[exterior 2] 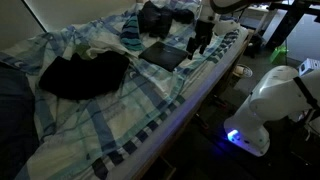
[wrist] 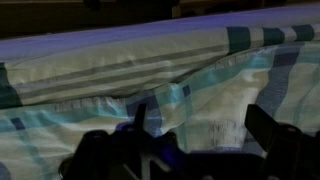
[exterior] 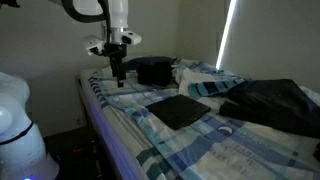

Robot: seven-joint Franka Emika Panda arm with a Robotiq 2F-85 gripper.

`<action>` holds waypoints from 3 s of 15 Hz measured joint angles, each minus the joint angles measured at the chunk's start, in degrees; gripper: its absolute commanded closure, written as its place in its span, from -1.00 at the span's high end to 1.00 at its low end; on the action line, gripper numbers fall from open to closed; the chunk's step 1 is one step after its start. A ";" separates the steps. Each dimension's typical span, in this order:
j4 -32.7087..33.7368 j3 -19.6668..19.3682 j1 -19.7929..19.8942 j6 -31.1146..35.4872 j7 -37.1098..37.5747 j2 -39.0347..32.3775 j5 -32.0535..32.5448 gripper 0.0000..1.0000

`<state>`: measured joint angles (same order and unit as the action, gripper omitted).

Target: Open the tablet on the bed

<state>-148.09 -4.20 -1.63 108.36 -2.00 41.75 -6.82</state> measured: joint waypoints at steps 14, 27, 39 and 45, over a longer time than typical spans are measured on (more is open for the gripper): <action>1.35 -0.54 1.19 11.05 2.39 -8.32 -5.64 1.00; 5.96 -1.63 8.49 18.02 19.26 -20.58 -6.46 1.00; 5.90 0.70 12.57 17.86 33.01 -10.75 -3.79 1.00; 5.53 0.83 15.30 18.43 38.55 -9.06 -3.81 1.00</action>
<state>-142.56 -3.37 13.67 126.79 36.55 32.68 -10.63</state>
